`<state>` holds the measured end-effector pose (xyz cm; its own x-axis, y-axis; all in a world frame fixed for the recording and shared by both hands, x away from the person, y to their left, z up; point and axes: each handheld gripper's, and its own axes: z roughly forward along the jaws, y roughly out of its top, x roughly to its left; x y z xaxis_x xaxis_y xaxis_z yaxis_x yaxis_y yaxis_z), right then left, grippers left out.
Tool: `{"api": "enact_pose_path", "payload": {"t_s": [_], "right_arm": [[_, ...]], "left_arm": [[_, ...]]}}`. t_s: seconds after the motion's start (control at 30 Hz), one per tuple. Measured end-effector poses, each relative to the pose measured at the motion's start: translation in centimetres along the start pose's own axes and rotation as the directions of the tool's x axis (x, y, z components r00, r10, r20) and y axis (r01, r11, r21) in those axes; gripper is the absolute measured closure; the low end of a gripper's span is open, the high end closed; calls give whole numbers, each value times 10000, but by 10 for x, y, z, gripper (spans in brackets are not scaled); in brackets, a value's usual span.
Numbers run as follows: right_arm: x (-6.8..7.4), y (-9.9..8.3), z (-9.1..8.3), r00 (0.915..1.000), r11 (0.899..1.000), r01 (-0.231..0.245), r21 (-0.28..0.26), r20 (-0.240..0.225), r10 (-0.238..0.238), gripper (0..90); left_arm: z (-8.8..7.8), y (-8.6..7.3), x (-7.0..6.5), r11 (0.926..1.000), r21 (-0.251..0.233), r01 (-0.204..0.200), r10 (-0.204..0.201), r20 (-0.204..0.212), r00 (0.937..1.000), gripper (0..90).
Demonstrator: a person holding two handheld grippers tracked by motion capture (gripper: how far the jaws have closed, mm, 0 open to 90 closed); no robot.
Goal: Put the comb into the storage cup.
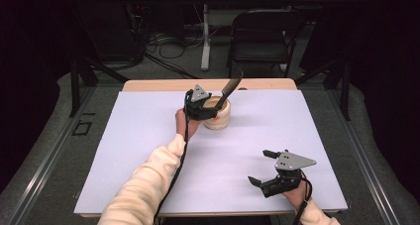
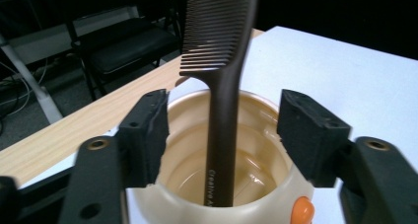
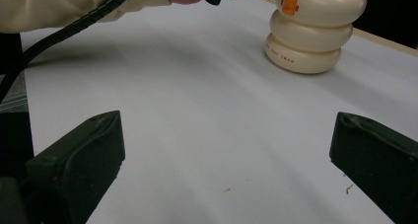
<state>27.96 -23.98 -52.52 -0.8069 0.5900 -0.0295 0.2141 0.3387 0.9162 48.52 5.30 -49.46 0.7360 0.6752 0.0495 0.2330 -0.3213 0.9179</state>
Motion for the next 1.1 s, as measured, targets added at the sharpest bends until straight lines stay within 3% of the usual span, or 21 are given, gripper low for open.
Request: {"api": "enact_pose_path", "payload": {"t_s": [0.2, 0.57, 0.77, 1.1], "right_arm": [[0, 0, 0, 10000, 10000, -11, 17, 4, 11, 0], [-1, -1, 0, 10000, 10000, -43, 51, 10, 43, 0], [-1, -1, 0, 10000, 10000, -52, 21, -23, 52, 0], [0, 0, 1, 10000, 10000, -45, 79, -53, 45, 0]], "left_arm": [[-10, 6, 1, 9990, 449, 31, -27, -74, 10000, 187], [-26, 14, 1, 9916, 1278, -184, 168, 135, 9998, 32], [-34, 11, 5, 9903, 1389, -47, 41, 49, 10000, 2], [-52, 10, 5, 9867, 1610, -215, 217, 1, 9998, 1]]}}
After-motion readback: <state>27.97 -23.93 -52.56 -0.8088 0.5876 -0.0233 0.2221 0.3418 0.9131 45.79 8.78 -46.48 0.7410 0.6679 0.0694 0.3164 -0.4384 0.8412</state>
